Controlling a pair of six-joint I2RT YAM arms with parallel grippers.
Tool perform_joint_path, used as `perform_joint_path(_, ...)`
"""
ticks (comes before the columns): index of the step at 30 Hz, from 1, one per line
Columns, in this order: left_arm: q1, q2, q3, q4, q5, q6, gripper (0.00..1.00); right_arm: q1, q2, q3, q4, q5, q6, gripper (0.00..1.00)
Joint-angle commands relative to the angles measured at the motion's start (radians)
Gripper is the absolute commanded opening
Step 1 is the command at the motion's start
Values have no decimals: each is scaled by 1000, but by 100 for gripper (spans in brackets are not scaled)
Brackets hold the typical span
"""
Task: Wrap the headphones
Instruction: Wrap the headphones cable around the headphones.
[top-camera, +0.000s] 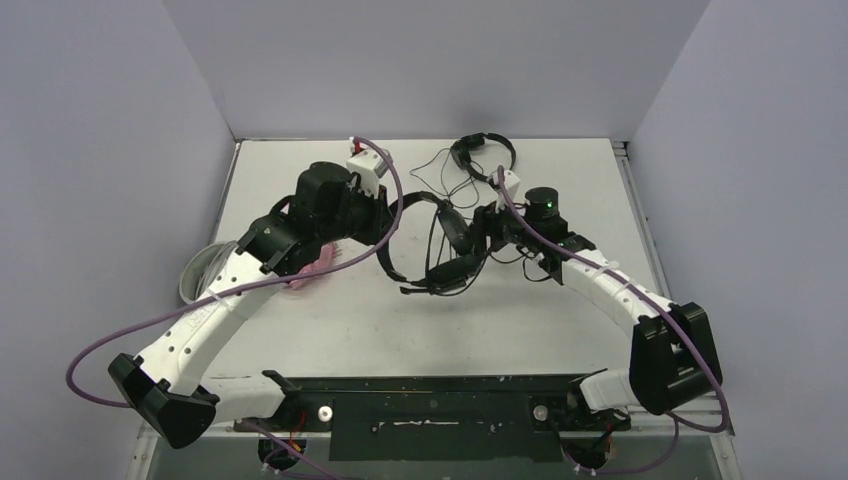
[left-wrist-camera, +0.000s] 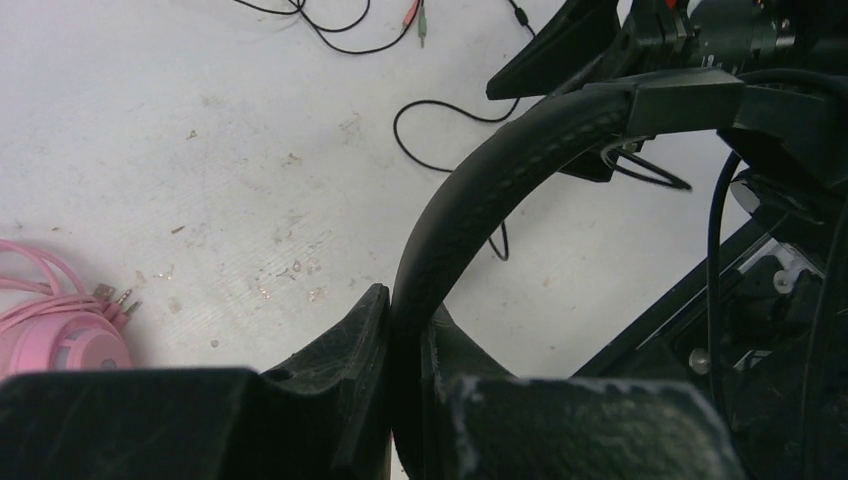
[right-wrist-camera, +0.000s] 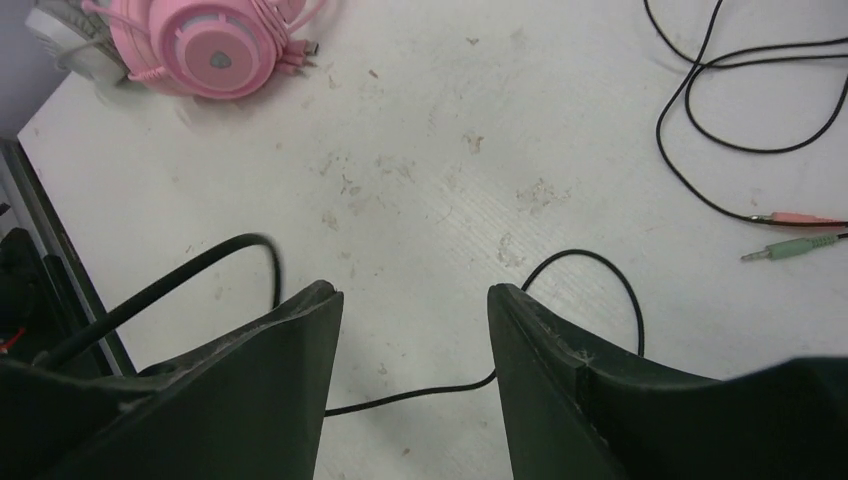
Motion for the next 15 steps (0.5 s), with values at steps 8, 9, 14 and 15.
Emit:
perform_joint_path(8, 66, 118, 248, -133, 114, -229, 0, -39, -201, -221, 346, 7, 56, 66)
perform_joint_path(9, 80, 123, 261, -141, 131, -243, 0, -42, -212, -260, 372, 23, 57, 67)
perform_joint_path(14, 162, 121, 274, -134, 232, -310, 0, -55, -246, -390, 517, 23, 87, 76)
perform_joint_path(15, 169, 120, 278, -133, 239, -315, 0, -54, -249, -409, 544, 17, 96, 78)
